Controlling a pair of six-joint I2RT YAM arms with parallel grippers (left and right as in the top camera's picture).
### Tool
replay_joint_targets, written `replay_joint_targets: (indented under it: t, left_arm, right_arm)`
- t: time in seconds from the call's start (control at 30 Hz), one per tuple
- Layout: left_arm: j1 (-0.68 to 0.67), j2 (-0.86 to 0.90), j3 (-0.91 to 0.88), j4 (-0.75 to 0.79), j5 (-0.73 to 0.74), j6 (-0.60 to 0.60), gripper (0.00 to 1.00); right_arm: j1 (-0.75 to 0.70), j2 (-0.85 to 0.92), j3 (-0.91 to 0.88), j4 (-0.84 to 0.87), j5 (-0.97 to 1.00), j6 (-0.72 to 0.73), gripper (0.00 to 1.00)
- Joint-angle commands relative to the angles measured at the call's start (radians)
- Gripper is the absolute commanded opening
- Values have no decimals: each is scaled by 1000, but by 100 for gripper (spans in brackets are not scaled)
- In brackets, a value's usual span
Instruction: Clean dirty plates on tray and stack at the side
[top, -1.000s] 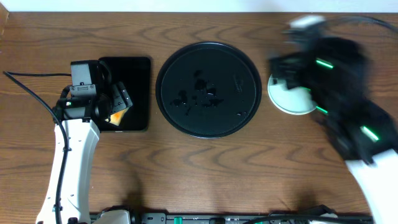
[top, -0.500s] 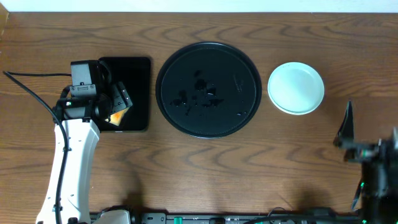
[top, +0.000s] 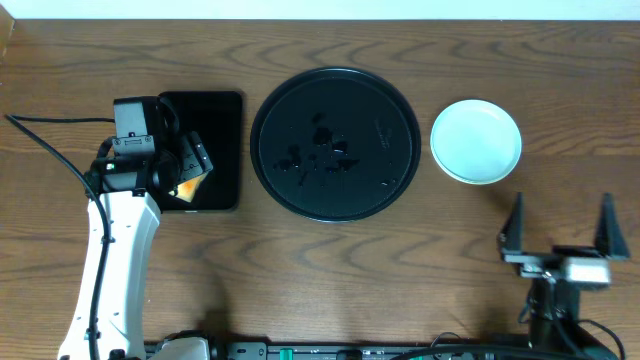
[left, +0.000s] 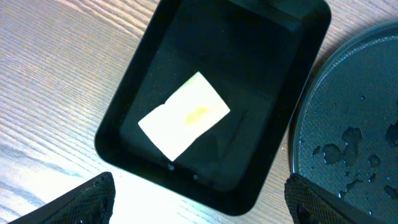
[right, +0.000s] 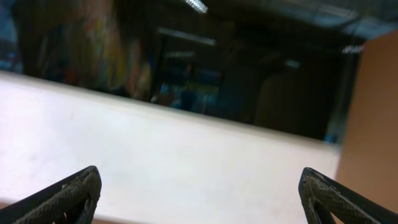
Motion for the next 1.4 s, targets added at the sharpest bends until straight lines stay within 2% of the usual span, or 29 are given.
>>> replay_joint_targets:
  t: [0.0, 0.3, 0.5, 0.63, 1.37]
  left_arm:
    - [4, 11, 3, 3, -6, 5, 87]
    - [4, 11, 3, 3, -5, 5, 87]
    - [4, 11, 3, 3, -5, 5, 87]
    - [4, 11, 3, 3, -6, 5, 87]
    - [4, 11, 3, 3, -6, 5, 87]
  right_arm:
    - [-7, -9, -68, 5, -34, 62, 99]
    - [-7, -10, -215, 5, -49, 141, 99]
    - [-7, -10, -217, -140, -103, 142, 99]
    - [-7, -10, -217, -309, -130, 141, 99]
    - [-7, -9, -216, -308, -127, 141, 99]
